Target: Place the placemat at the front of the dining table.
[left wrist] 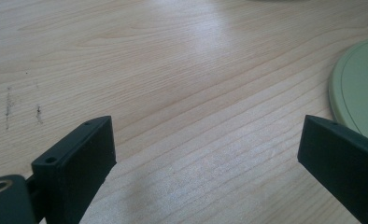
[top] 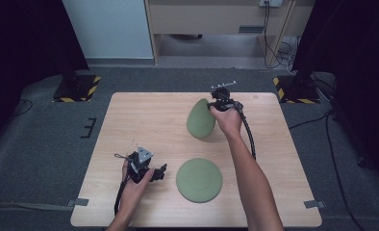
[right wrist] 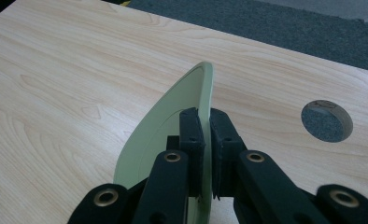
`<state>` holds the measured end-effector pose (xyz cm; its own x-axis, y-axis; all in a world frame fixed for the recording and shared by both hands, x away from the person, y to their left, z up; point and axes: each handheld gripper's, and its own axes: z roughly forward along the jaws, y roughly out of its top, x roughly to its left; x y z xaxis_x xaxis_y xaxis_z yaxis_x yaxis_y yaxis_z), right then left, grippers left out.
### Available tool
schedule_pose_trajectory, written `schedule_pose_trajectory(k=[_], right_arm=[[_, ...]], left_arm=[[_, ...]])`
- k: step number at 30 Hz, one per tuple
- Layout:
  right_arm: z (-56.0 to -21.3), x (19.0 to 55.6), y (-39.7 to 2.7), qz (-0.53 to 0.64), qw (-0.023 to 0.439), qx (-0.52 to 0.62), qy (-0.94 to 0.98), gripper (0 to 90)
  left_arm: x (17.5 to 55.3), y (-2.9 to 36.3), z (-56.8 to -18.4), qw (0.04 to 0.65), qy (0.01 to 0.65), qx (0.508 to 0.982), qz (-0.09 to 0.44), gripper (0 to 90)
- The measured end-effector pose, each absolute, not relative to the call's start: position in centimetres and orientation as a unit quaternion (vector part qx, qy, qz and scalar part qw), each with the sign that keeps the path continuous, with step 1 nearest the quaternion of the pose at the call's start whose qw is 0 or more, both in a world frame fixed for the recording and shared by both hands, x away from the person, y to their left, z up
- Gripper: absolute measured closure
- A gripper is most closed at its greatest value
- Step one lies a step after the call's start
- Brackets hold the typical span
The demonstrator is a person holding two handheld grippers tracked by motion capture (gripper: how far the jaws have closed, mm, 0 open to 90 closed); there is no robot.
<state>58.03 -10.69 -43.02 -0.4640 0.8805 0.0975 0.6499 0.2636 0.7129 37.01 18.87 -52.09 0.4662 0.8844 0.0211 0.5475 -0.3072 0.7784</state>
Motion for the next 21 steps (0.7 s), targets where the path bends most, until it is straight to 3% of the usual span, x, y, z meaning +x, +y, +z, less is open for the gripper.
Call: schedule_pose_trajectory(k=[21], right_arm=[[-47.4, 59.7, -13.4, 0.338, 0.144, 0.529, 0.765, 85.2]], left_arm=[[37.2, 18.8, -52.1, 0.359, 0.455, 0.781, 0.232, 3.6]])
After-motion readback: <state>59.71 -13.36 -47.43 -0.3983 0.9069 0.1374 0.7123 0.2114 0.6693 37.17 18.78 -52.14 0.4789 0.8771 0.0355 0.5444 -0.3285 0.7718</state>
